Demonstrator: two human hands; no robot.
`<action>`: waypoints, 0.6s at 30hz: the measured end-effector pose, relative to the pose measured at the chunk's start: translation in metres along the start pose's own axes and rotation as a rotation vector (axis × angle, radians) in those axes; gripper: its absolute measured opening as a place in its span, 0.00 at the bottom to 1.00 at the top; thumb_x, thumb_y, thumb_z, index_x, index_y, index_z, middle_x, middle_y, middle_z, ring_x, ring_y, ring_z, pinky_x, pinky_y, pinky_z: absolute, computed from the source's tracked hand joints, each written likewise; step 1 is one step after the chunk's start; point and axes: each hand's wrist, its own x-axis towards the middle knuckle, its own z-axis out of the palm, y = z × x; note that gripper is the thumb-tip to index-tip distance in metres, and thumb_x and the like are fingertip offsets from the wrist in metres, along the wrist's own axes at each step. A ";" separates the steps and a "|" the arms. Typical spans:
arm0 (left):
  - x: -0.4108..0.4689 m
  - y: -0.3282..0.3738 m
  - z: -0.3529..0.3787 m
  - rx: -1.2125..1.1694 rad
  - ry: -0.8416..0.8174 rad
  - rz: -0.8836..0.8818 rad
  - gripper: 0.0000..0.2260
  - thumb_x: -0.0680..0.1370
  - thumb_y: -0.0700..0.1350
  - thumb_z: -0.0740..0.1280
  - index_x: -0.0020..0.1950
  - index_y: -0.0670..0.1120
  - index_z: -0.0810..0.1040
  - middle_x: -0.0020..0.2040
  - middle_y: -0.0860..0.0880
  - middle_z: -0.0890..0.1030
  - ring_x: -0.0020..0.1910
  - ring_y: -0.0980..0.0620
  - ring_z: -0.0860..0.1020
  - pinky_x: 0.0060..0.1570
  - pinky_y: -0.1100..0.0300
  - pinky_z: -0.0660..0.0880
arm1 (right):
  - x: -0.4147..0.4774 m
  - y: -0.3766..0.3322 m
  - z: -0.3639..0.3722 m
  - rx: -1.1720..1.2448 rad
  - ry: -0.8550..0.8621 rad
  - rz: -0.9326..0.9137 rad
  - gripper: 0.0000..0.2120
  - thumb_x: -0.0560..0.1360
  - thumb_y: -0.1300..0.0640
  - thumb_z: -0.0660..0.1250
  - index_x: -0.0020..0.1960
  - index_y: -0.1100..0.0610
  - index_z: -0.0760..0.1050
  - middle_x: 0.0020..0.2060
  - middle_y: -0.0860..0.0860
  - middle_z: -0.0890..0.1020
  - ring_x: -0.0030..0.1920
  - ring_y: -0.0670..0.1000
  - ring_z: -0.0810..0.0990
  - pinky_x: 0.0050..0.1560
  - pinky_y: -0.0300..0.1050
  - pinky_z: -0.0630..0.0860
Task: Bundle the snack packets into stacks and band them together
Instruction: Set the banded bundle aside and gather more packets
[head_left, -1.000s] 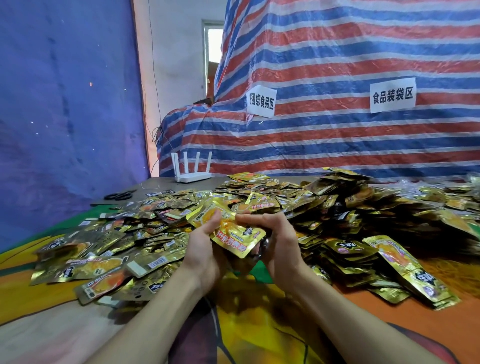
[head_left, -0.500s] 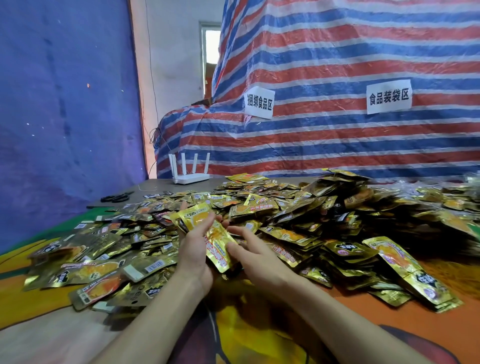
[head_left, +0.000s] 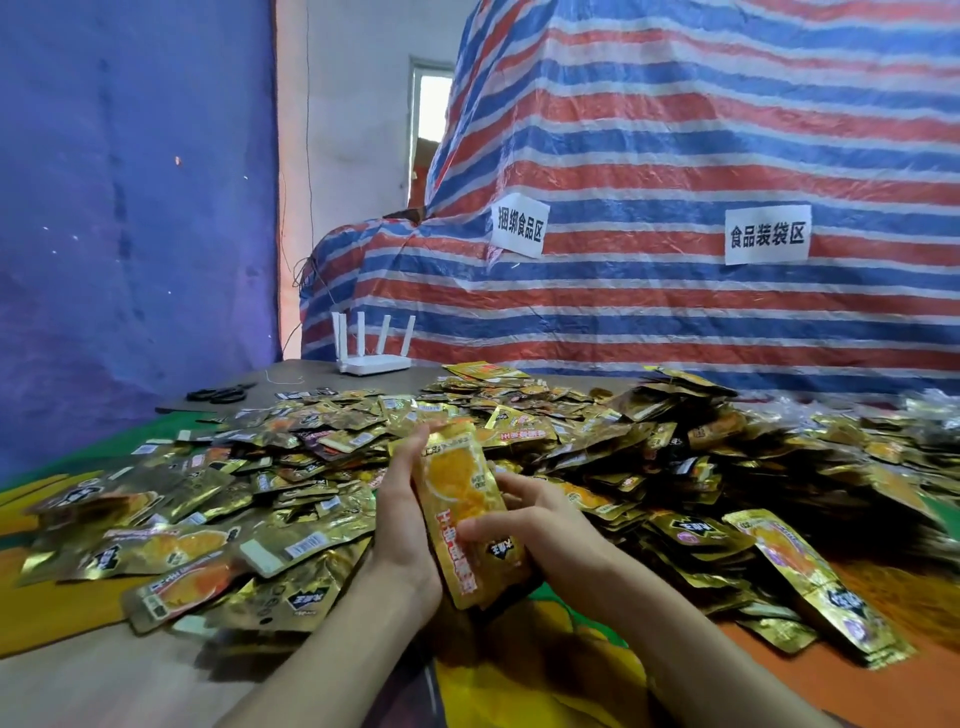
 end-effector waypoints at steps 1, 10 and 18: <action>0.001 0.000 -0.002 -0.030 -0.003 0.014 0.17 0.71 0.59 0.70 0.48 0.49 0.87 0.48 0.42 0.86 0.40 0.44 0.85 0.39 0.51 0.81 | -0.002 -0.003 -0.003 -0.024 0.004 -0.014 0.25 0.62 0.58 0.78 0.58 0.49 0.81 0.50 0.52 0.87 0.50 0.55 0.87 0.51 0.55 0.84; -0.003 -0.008 0.002 0.312 -0.043 0.061 0.21 0.79 0.58 0.60 0.58 0.45 0.81 0.52 0.46 0.86 0.45 0.48 0.85 0.49 0.51 0.75 | -0.003 -0.060 -0.056 -0.594 0.392 -0.275 0.19 0.69 0.58 0.74 0.56 0.41 0.78 0.45 0.47 0.86 0.39 0.50 0.86 0.35 0.51 0.84; -0.005 -0.016 0.004 0.569 -0.136 0.045 0.19 0.70 0.62 0.63 0.46 0.50 0.86 0.51 0.51 0.86 0.42 0.53 0.82 0.46 0.54 0.73 | 0.047 -0.077 -0.108 -1.526 0.781 -0.143 0.23 0.74 0.58 0.65 0.68 0.47 0.78 0.60 0.57 0.76 0.62 0.59 0.72 0.60 0.55 0.71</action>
